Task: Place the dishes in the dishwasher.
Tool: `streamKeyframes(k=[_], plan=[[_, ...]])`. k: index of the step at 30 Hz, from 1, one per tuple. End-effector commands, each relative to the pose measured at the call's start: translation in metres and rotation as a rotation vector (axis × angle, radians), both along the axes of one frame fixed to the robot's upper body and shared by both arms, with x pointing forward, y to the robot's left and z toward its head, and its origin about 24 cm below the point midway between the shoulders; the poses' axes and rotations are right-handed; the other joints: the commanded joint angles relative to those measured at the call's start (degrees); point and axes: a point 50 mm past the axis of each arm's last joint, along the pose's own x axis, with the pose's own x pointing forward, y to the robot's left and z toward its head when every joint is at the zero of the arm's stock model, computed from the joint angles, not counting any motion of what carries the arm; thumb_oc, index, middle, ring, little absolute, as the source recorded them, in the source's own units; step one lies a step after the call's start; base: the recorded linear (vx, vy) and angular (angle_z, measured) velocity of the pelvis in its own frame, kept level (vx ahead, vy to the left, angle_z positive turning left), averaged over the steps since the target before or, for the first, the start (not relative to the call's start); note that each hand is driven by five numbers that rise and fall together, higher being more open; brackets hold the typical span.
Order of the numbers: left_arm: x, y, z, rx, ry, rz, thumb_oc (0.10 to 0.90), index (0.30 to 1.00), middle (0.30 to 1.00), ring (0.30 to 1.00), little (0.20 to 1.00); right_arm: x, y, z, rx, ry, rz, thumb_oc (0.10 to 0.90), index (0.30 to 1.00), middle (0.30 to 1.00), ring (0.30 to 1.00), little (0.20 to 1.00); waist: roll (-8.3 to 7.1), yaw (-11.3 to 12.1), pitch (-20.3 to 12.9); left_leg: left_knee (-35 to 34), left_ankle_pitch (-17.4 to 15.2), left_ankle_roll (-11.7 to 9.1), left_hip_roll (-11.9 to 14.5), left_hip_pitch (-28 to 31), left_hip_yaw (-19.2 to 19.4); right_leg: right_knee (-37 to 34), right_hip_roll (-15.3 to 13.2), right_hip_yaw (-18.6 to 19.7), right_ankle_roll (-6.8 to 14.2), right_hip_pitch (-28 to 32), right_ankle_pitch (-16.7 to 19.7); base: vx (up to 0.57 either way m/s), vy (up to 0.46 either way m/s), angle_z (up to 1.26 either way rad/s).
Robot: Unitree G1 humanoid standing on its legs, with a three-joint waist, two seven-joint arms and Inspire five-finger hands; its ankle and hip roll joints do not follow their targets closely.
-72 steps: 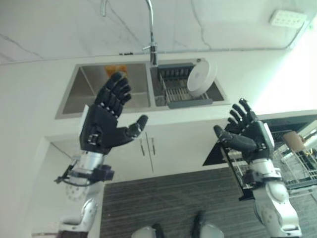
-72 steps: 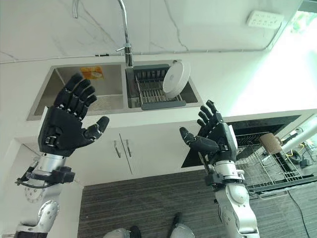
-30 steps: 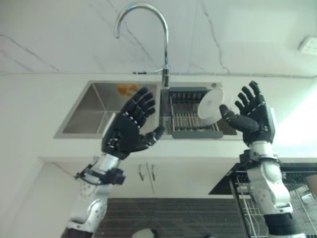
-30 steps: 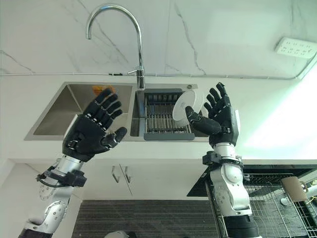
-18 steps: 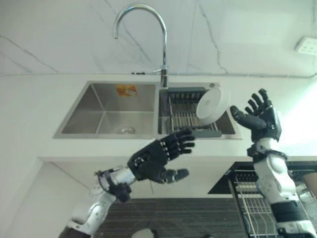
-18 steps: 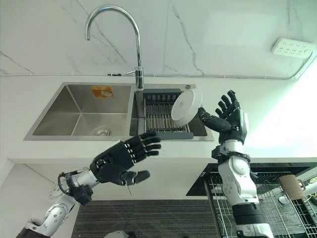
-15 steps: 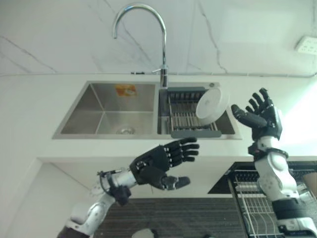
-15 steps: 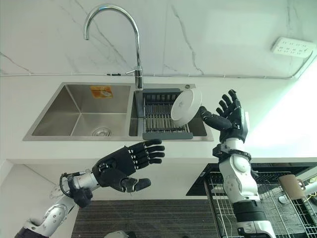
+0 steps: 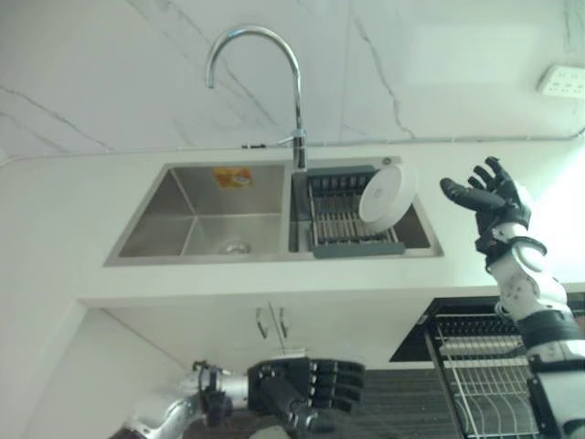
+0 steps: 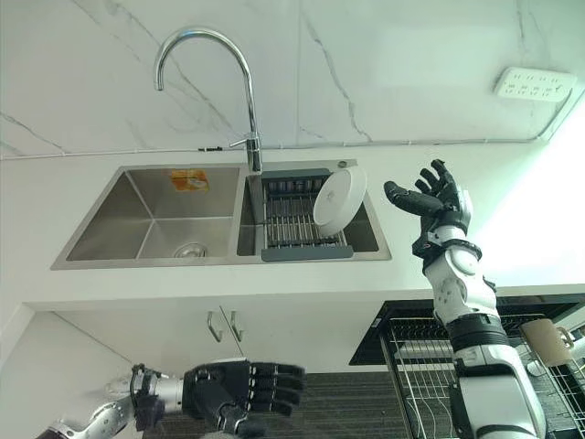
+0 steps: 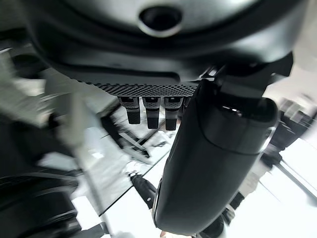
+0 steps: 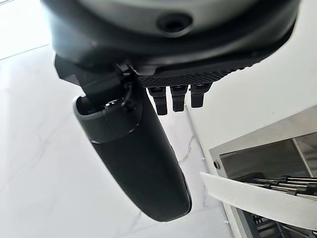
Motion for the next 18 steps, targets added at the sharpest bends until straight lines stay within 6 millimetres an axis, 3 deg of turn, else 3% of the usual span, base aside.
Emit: streamKeyframes(k=[1, 7, 12, 18], plan=[[-0.002, -0.004, -0.005, -0.044, -0.032, -0.032, 0.800, 0.900, 0.900, 0.900, 0.900, 0.013, -0.001, 0.078, -0.034, -0.241, 0.054, 0.800, 0.900, 0.900, 0.900, 0.900, -0.47, 2.1, -4.8, -3.2, -4.7, -4.4, 2.9, 4.0, -0.3, 4.2, 0.5, -0.6, 2.4, 0.0, -7.1, 0.00, 0.000, 0.00], [-0.027, 0.025, -0.055, 0.168, 0.112, 0.181, 0.800, 0.900, 0.900, 0.900, 0.900, 0.019, 0.002, 0.074, 0.048, -0.206, 0.100, 0.800, 0.900, 0.900, 0.900, 0.900, -0.91, 2.6, -5.1, -3.2, -4.6, -4.5, 2.7, 3.7, -0.4, 4.2, 0.7, -0.7, 2.1, 0.0, -7.4, -0.01, -0.012, 0.04], [-0.055, 0.055, -0.096, 0.440, 0.225, 0.498, 0.800, 0.900, 0.900, 0.900, 0.900, 0.024, 0.005, 0.068, 0.098, -0.164, 0.108, 0.800, 0.900, 0.900, 0.900, 0.900, -2.12, 3.5, -5.3, -3.2, -4.0, -4.8, 2.9, 3.2, -0.8, 4.2, 0.7, -1.2, 1.7, 0.3, -7.5, 0.00, -0.030, 0.06], [-0.087, 0.071, -0.113, 0.609, 0.319, 0.638, 0.800, 0.900, 0.900, 0.900, 0.900, 0.025, -0.005, 0.076, 0.111, -0.150, 0.097, 0.800, 0.900, 0.900, 0.900, 0.900, -3.09, 4.4, -5.6, -3.2, -3.2, -5.3, 3.1, 2.4, -1.1, 4.2, 0.8, -1.9, 1.2, 0.5, -8.0, 0.00, -0.013, 0.11]])
